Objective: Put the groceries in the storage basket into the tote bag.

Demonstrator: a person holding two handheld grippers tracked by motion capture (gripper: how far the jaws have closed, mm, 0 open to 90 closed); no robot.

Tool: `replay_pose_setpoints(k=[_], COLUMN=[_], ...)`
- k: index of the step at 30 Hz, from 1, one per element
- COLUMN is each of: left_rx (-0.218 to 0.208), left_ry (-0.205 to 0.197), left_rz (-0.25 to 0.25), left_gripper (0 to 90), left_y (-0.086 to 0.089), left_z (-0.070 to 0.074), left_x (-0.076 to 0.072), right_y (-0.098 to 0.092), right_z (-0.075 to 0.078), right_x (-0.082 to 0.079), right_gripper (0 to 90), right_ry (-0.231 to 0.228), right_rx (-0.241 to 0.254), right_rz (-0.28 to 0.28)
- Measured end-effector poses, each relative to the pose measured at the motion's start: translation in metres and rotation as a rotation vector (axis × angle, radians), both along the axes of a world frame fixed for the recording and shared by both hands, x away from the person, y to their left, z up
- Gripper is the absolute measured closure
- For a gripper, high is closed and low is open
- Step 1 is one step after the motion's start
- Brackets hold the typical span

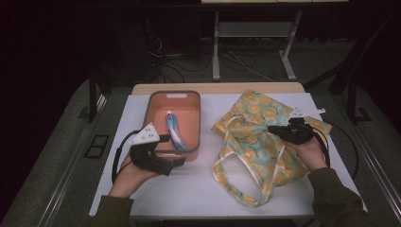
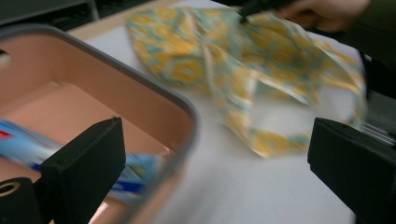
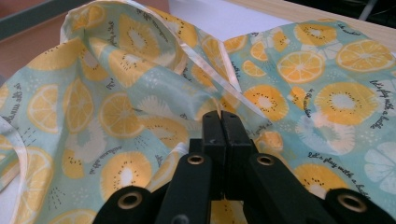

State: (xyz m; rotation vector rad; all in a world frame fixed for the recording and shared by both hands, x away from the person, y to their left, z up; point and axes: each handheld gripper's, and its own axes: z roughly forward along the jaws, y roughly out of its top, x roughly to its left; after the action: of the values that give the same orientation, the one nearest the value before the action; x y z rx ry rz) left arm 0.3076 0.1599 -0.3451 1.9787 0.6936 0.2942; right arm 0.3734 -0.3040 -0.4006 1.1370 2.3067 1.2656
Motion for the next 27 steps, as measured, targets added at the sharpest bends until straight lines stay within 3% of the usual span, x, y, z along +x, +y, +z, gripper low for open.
replay_pose_setpoints(k=[9, 15, 21, 25, 27], left_rx=[0.048, 0.106, 0.175, 0.250, 0.261], left_ry=[-0.005, 0.042, 0.101, 0.140, 0.159], left_rz=[0.178, 0.268, 0.329, 0.343, 0.359], left_gripper=[4.4, 5.6, 6.0, 5.8, 6.6], left_y=[-0.004, -0.006, -0.009, -0.015, -0.015], left_z=[-0.005, -0.020, -0.040, -0.049, -0.054], left_x=[0.062, 0.097, 0.120, 0.129, 0.133], right_y=[-0.002, -0.003, -0.003, -0.002, -0.002], right_z=[0.000, 0.001, 0.000, 0.000, 0.000], right_x=[0.000, 0.000, 0.000, 0.000, 0.000], right_gripper=[89.5, 89.5, 89.5, 89.5, 89.5], right_ry=[0.000, -0.005, -0.005, -0.005, -0.005], right_rx=[0.008, 0.008, 0.006, 0.004, 0.005], right_rz=[-0.004, -0.004, -0.002, -0.001, 0.000])
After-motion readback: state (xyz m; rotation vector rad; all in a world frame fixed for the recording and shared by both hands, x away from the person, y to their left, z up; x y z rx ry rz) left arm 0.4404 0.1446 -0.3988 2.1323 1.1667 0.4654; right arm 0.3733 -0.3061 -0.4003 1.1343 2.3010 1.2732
